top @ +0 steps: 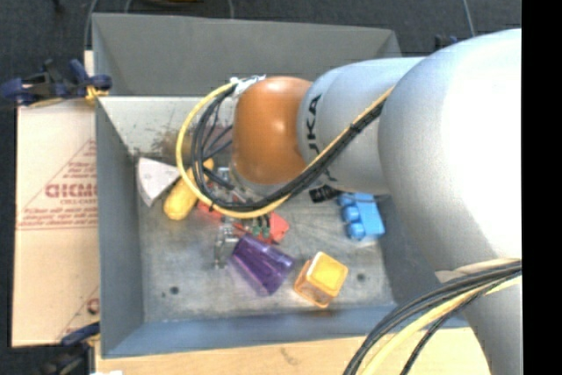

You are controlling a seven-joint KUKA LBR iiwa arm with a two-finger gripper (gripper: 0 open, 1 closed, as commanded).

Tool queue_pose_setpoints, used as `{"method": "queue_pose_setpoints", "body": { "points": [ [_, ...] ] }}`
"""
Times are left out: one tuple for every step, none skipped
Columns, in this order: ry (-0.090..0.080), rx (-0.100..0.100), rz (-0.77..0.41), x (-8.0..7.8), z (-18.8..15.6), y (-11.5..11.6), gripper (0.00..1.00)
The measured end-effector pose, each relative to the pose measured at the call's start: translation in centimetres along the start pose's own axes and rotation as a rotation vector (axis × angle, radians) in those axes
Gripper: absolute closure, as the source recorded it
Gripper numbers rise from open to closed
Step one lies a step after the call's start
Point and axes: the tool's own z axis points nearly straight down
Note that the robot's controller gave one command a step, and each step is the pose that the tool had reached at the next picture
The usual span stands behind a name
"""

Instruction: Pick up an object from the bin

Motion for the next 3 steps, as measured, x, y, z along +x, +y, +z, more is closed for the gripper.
{"method": "queue_pose_setpoints", "body": {
  "points": [
    [-0.014, -0.004, 0.007, -0.4, -0.7, 0.2, 1.0],
    [-0.013, -0.004, 0.008, -0.4, -0.7, 0.2, 1.0],
    [0.014, 0.004, 0.004, -1.2, -5.0, 0.1, 1.0]
  ]
}}
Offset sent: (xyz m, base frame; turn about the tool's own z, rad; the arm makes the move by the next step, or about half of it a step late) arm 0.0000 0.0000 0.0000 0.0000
